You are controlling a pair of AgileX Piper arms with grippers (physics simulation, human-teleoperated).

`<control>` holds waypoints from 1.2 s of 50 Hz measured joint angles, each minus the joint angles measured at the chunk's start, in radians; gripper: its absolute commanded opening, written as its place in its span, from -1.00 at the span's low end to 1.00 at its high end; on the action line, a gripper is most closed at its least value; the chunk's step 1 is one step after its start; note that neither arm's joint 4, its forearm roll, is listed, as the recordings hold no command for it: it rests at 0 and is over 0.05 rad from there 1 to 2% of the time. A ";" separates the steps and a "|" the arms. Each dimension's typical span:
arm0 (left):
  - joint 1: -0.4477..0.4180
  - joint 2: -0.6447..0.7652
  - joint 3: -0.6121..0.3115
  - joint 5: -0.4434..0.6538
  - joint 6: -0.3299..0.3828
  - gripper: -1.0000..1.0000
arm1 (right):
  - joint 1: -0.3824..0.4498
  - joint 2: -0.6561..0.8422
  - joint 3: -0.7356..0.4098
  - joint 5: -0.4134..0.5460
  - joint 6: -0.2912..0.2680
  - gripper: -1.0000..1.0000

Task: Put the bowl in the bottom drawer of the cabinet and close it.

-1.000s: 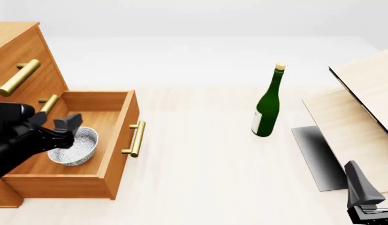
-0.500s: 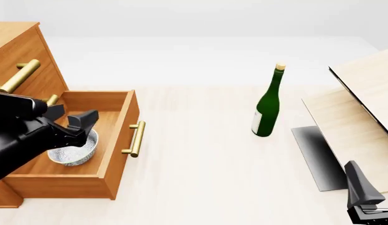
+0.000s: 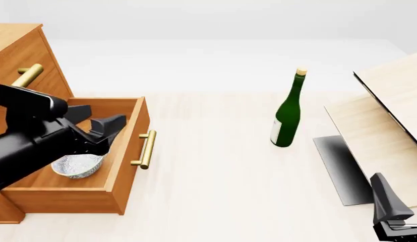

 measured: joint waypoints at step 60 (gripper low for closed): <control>-0.279 0.114 -0.075 0.008 -0.120 1.00 | 0.000 0.000 0.000 0.000 0.000 1.00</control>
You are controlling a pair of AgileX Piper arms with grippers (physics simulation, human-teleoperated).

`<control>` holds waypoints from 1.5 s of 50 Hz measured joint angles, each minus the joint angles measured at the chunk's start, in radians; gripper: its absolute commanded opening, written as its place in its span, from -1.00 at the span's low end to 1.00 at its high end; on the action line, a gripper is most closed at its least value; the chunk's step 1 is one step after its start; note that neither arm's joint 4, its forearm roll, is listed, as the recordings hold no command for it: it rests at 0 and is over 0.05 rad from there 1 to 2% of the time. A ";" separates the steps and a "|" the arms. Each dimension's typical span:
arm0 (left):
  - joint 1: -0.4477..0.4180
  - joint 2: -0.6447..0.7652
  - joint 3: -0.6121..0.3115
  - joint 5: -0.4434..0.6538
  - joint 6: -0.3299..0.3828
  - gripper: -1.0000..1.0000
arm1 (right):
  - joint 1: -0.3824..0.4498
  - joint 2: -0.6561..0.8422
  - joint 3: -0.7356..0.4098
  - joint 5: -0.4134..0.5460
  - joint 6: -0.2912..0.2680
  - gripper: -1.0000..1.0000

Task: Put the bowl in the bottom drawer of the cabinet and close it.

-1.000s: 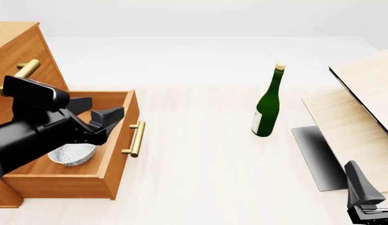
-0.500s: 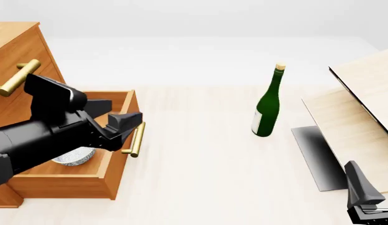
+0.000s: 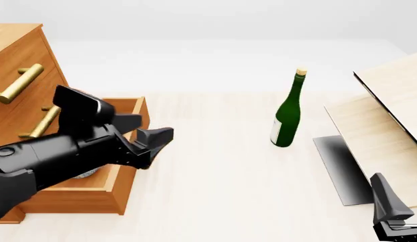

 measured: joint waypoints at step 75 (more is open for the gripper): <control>-0.040 0.185 0.244 -0.275 -0.505 1.00 | 0.000 0.000 0.000 0.000 0.000 1.00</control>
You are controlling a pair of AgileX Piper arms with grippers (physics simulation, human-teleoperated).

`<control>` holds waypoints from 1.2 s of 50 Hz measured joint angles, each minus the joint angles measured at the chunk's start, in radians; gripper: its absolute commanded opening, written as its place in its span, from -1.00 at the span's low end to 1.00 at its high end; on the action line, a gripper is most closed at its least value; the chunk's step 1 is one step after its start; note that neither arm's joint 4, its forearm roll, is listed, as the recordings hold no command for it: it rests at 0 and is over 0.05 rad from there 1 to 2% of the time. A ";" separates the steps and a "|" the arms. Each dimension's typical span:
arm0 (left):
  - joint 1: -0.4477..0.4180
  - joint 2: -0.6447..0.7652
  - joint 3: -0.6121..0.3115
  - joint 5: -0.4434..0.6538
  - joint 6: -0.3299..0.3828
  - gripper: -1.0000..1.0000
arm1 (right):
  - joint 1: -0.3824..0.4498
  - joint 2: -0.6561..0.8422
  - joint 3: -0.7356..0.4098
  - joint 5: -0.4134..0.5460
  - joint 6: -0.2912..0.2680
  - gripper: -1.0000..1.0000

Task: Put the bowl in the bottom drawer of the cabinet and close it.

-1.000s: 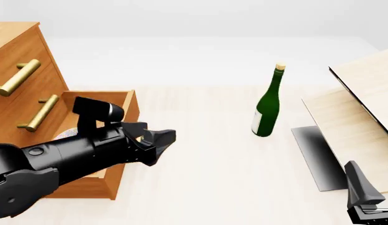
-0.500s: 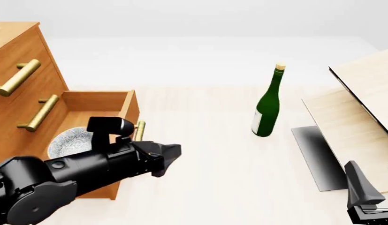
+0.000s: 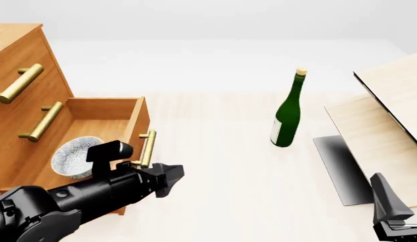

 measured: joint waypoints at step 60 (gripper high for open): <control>0.184 0.017 0.129 -0.097 -0.121 1.00 | 0.000 0.000 0.000 0.000 0.000 1.00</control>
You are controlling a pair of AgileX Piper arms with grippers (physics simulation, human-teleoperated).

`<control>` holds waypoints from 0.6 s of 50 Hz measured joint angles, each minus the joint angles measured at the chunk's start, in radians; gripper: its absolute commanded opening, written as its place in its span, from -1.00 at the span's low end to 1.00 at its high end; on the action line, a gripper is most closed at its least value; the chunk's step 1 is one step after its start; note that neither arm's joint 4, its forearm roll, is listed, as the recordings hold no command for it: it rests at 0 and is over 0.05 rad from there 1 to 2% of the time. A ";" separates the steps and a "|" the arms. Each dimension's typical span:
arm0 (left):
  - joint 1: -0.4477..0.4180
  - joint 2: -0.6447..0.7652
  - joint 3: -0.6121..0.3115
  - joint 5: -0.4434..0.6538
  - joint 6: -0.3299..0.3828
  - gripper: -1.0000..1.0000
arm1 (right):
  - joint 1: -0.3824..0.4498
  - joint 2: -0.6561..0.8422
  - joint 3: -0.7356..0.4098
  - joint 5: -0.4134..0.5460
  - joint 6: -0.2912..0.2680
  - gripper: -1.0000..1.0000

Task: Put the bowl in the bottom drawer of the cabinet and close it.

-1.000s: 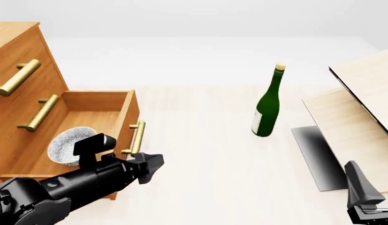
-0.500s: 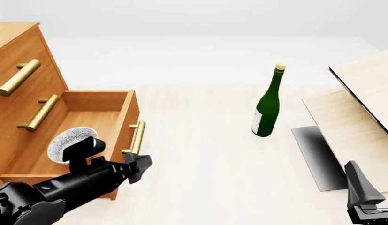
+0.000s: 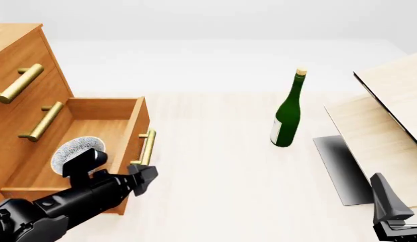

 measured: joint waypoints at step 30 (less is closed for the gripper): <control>0.061 -0.003 0.006 0.014 -0.012 1.00 | 0.000 0.000 0.000 0.000 0.000 1.00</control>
